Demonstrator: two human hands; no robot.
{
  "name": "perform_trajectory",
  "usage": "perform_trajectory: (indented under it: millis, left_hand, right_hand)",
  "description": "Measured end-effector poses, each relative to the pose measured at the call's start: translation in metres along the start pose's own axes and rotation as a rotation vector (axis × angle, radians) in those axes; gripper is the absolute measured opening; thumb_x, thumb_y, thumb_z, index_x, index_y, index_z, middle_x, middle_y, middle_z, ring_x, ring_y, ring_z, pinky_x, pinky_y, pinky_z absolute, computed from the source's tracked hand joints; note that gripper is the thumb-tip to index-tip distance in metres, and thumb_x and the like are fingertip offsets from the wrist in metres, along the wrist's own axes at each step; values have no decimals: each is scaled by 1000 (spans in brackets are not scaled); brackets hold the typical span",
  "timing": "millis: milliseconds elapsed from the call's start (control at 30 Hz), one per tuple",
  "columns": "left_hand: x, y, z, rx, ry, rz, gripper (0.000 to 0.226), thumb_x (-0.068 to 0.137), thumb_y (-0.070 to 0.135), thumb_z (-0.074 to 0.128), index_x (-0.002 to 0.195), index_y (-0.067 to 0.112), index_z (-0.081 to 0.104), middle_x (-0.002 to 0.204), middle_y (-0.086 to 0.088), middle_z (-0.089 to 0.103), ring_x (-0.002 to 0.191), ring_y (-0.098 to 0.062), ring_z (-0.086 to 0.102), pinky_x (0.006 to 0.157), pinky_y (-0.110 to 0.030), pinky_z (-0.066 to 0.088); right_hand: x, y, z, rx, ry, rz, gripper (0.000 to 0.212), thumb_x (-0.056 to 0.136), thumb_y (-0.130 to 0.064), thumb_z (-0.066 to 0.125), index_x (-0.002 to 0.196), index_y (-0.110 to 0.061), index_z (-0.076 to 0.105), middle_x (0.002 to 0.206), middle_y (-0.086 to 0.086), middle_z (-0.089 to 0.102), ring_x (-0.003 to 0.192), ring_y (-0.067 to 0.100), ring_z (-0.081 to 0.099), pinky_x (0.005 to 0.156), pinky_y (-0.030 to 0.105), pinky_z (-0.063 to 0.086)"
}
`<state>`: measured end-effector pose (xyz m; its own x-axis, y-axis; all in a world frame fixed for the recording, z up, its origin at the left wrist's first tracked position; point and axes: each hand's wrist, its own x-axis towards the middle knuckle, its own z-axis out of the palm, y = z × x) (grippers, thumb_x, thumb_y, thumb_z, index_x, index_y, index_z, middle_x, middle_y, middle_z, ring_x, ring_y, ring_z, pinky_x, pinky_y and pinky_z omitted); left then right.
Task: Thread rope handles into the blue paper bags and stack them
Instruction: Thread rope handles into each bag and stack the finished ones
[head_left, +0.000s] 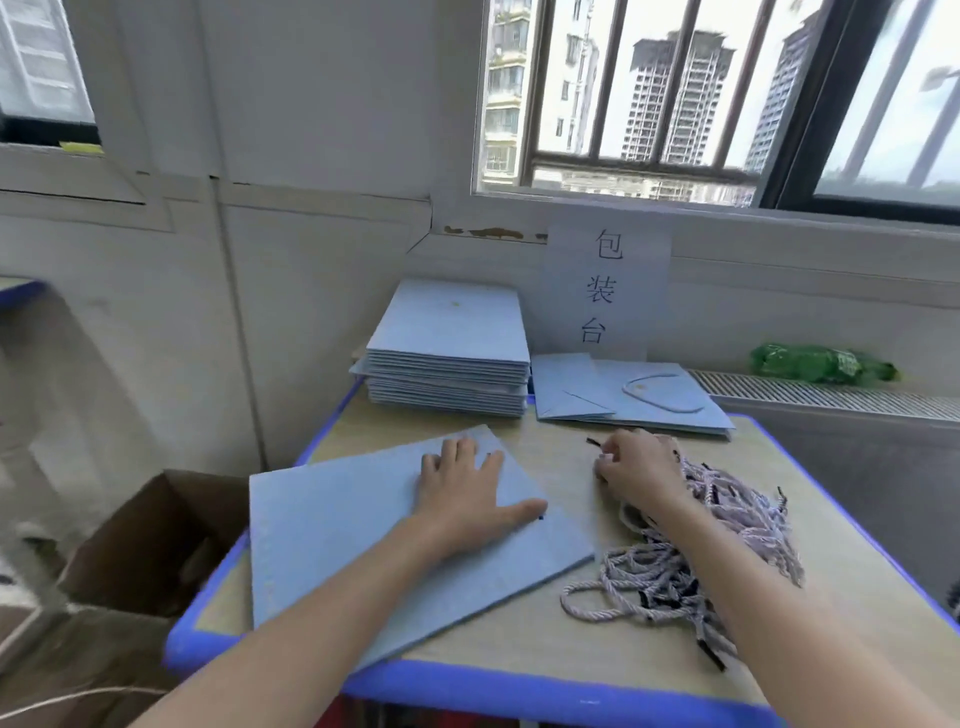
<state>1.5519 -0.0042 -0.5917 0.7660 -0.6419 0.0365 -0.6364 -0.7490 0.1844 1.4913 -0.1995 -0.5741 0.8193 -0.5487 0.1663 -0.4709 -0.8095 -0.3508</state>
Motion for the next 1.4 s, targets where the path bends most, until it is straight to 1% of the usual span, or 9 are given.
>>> perform_trajectory:
  millis: [167,267,500,700,833,967,1033,1167,1400]
  left_hand:
    - [11,-19,-17,32,-158,153,78,86,68,42,150,29,19,157,0,12,143,-20,6,115,-40,11]
    - [17,-39,-22,-99,-277,234,74,89,58,50,151,35,16,159,9,6,144,-13,1,119,-37,8]
    - [5,-48,-7,-355,66,343,40,83,48,66,119,33,59,129,14,46,124,-1,35,106,-21,26]
    - [4,-49,-9,-317,131,309,37,81,53,64,111,31,61,106,12,45,107,-4,38,90,-16,28]
    - [-8,-47,-17,-270,113,290,38,85,51,59,114,26,60,105,9,43,101,-4,40,89,-20,36]
    - [-24,-33,-19,-168,-56,167,84,62,91,41,120,30,48,114,10,35,114,-7,28,99,-25,29]
    - [-26,-24,-10,-28,-28,122,93,51,98,28,111,27,42,111,9,30,110,-12,26,98,-29,28]
    - [-27,-14,-1,-35,55,53,72,67,84,49,102,22,36,109,4,31,104,-17,27,93,-31,28]
    - [-23,-15,-2,-149,8,31,77,49,82,40,98,22,37,106,4,29,104,-15,25,89,-28,27]
  right_hand:
    - [20,-1,13,-130,42,90,39,94,-33,42,127,-12,44,117,12,62,107,29,57,77,35,40]
    - [26,2,19,-145,54,54,30,95,-32,43,121,-18,52,121,9,61,109,29,56,84,37,44]
    - [35,16,18,-109,84,88,25,91,-22,46,107,-11,62,116,11,58,105,32,56,77,35,41]
    - [13,-3,8,89,59,-177,5,93,-23,55,90,-21,58,104,0,55,90,19,54,78,34,43]
    - [-15,-32,0,379,-68,-420,15,92,-14,56,81,-24,53,80,-6,65,62,10,60,62,22,48]
    - [-34,-52,-4,459,-169,-610,32,84,-5,65,71,-33,54,67,-14,58,60,1,51,61,15,43]
    - [-36,-54,-3,441,-235,-638,33,82,-3,66,72,-33,57,69,-14,59,62,0,52,63,15,43]
    - [-39,-53,-1,339,-364,-656,21,83,-7,65,80,-28,67,76,-12,64,67,0,55,69,17,45]
    - [-43,-60,9,341,-292,-684,12,84,-8,65,87,-19,68,72,-18,60,65,-3,53,63,10,40]
